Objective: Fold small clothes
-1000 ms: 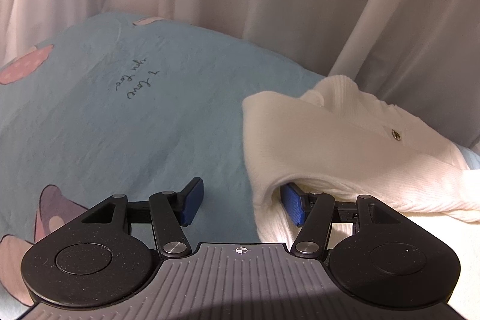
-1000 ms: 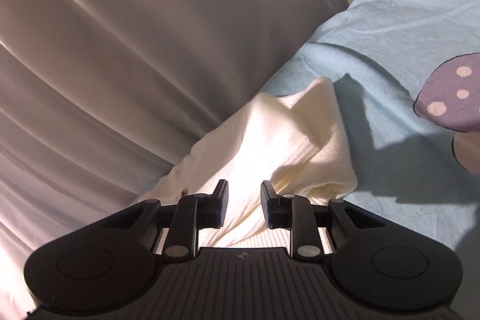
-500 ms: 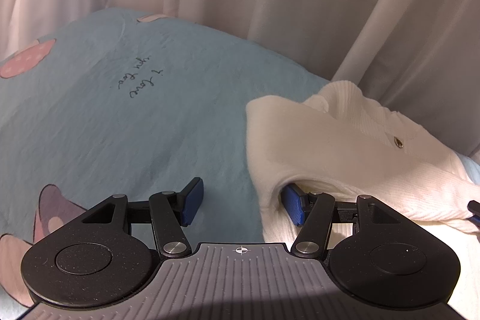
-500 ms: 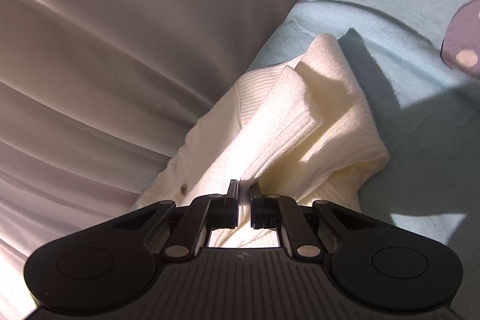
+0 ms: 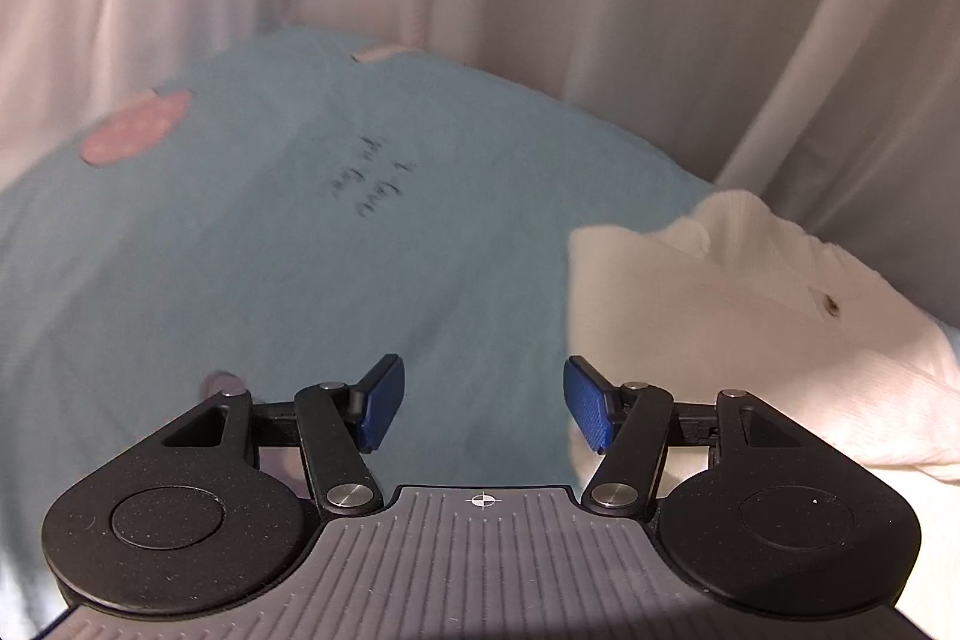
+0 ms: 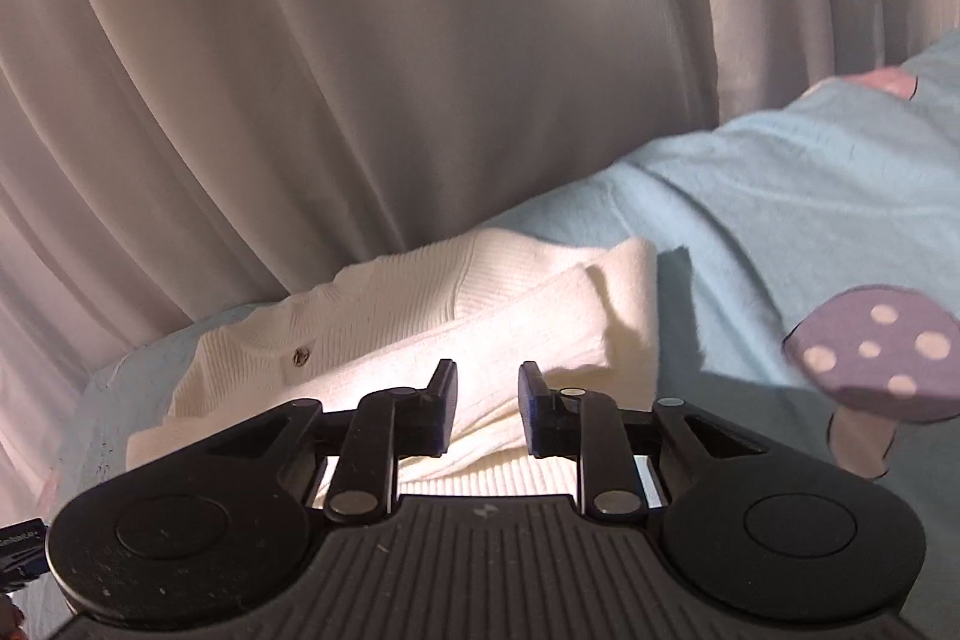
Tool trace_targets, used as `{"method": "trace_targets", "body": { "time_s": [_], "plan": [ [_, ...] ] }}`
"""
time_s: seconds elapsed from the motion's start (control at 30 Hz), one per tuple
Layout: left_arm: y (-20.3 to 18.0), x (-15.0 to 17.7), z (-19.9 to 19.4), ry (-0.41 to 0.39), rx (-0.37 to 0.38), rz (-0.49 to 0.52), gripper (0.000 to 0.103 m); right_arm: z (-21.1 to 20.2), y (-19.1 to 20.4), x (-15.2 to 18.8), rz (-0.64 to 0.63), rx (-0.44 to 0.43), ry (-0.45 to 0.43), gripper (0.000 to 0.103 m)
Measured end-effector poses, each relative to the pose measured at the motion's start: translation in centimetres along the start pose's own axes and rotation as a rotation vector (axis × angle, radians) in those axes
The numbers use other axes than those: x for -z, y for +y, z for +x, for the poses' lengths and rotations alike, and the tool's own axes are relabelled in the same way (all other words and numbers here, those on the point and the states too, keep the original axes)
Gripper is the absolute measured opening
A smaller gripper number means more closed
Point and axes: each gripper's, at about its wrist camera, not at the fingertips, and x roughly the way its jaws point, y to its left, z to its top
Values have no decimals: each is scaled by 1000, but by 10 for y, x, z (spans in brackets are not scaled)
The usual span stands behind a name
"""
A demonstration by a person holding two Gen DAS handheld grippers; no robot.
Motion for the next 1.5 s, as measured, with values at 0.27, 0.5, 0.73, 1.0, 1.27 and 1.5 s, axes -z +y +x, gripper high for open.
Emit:
{"method": "trace_targets", "body": {
  "time_s": [0.27,0.5,0.73,1.0,1.27,1.5],
  "plan": [
    [-66,-2,1,-126,292,124,67,45,42,8,-214,51,62,27],
    [-111,21,48,-16,339,245,62,61,59,36,-542,103,-19,26],
    [-116,21,50,-5,330,261,64,65,58,24,-516,135,-10,26],
    [-108,30,44,-20,318,324,63,41,52,36,-517,122,16,26],
    [-114,33,40,-12,271,389,66,42,48,38,-536,95,2,26],
    [-84,47,0,119,222,351,64,-22,29,60,-403,192,171,30]
  ]
}}
